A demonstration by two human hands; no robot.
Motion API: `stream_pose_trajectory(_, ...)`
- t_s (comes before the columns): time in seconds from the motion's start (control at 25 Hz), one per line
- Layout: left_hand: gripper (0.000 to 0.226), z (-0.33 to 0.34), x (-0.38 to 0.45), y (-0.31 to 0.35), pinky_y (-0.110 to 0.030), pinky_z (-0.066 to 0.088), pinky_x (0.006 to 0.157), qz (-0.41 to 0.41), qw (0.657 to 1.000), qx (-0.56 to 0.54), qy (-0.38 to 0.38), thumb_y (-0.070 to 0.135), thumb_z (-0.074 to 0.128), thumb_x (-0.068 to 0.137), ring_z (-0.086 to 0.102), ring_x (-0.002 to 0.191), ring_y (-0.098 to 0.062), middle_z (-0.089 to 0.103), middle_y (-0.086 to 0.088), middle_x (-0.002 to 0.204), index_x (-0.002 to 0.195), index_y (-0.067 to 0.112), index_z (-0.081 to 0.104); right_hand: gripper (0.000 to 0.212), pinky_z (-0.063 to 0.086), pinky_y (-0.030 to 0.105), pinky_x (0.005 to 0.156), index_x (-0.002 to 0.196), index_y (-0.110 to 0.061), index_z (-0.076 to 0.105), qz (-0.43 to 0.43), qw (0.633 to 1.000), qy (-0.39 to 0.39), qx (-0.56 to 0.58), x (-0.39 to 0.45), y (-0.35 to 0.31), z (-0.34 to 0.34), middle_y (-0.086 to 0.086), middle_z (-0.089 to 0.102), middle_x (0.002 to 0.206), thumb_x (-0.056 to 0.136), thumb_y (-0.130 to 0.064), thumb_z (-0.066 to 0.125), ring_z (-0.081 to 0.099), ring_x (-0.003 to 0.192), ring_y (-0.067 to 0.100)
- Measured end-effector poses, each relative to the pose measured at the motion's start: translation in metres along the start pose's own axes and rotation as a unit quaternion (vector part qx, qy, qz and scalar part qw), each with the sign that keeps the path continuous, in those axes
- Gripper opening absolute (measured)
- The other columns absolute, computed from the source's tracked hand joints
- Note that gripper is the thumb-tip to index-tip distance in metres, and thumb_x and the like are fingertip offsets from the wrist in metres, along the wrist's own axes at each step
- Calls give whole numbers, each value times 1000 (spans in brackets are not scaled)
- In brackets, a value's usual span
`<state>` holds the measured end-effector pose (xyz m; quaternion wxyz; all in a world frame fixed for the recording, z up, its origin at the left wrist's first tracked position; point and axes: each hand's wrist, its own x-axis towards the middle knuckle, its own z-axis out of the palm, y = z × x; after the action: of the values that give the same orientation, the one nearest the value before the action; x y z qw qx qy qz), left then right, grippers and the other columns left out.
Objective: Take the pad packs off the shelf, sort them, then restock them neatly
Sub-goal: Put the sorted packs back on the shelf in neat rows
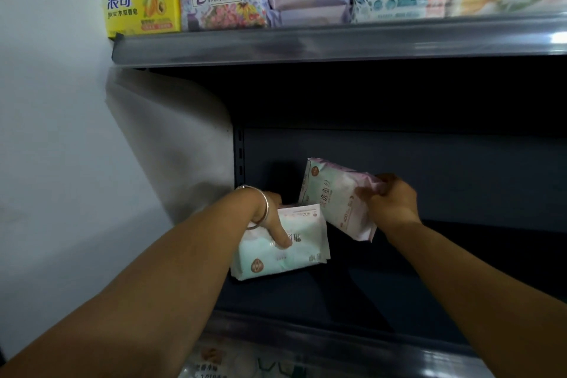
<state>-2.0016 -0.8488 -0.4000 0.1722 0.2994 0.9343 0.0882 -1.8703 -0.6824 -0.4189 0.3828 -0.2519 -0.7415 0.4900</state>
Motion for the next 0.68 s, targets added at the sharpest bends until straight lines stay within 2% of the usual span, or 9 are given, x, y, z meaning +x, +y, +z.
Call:
stream_pose_trajectory(0.08, 67, 1, 4, -12, -43, 54, 88, 4, 994, -95, 45, 29, 84, 64, 63, 99, -25, 62, -3, 113, 120, 15, 49, 41, 48, 36, 96, 126, -5, 50, 1, 1000, 3, -6, 1, 1, -1, 13, 55, 125, 89, -12, 64, 56, 115, 30)
stream_pose_trajectory(0.16, 66, 2, 10, -23, -43, 54, 84, 3, 956, -255, 143, 22, 85, 62, 62, 97, -28, 60, -6, 110, 116, 13, 48, 41, 47, 35, 95, 126, -4, 50, -2, 1000, 11, -10, 3, 2, -3, 14, 55, 125, 89, -12, 64, 55, 115, 30)
stream_pose_trajectory(0.24, 63, 7, 20, -32, -39, 54, 72, 2, 855, -461, 237, 12, 83, 61, 62, 90, -29, 62, -10, 107, 115, 8, 50, 41, 47, 34, 95, 126, -3, 49, -1, 1000, 17, -10, 5, 2, -2, 14, 55, 124, 88, -12, 64, 55, 114, 30)
stream_pose_trajectory(0.32, 74, 15, 27, -36, -40, 54, 67, 19, 751, -603, 269, 6, 82, 54, 64, 90, -30, 64, -13, 112, 120, 6, 49, 41, 47, 34, 94, 126, -3, 49, 2, 1000, 13, -8, 5, 3, 1, 14, 55, 124, 89, -12, 64, 55, 113, 30)
stream_pose_trajectory(0.4, 84, 26, 32, -38, -52, 55, 71, 48, 700, -665, 256, 1, 81, 51, 63, 96, -33, 63, -14, 116, 126, 10, 44, 42, 48, 35, 94, 127, -3, 49, 3, 1000, 8, -5, 4, 4, 5, 15, 55, 124, 89, -12, 64, 56, 113, 30)
stream_pose_trajectory(0.44, 82, 31, 32, -37, -55, 54, 72, 57, 690, -680, 243, -4, 80, 56, 63, 97, -33, 62, -13, 117, 127, 10, 42, 42, 48, 35, 95, 127, -3, 50, 4, 1000, 5, -3, 4, 4, 6, 15, 56, 124, 89, -12, 64, 56, 113, 30)
stream_pose_trajectory(0.52, 65, 34, 31, -38, -46, 54, 69, 66, 704, -672, 219, -3, 77, 68, 63, 89, -26, 63, -11, 114, 124, 8, 45, 41, 48, 33, 92, 126, -3, 50, 1, 1000, 3, -5, 3, 5, 9, 14, 56, 123, 88, -11, 64, 57, 111, 30)
stream_pose_trajectory(0.6, 64, 28, 30, -42, -34, 50, 67, 69, 741, -624, 236, 10, 80, 69, 60, 86, -18, 62, -8, 113, 123, 9, 46, 39, 48, 31, 88, 125, -2, 51, -3, 1000, -1, -15, 1, 5, 11, 13, 56, 120, 88, -11, 64, 57, 109, 28)
stream_pose_trajectory(0.68, 83, 15, 29, -47, -36, 51, 80, 75, 804, -531, 256, 14, 84, 61, 58, 100, -19, 58, -4, 122, 132, 16, 40, 39, 47, 29, 86, 124, -3, 51, -4, 1000, -6, -12, 0, 5, 11, 12, 56, 120, 88, -11, 64, 56, 107, 26)
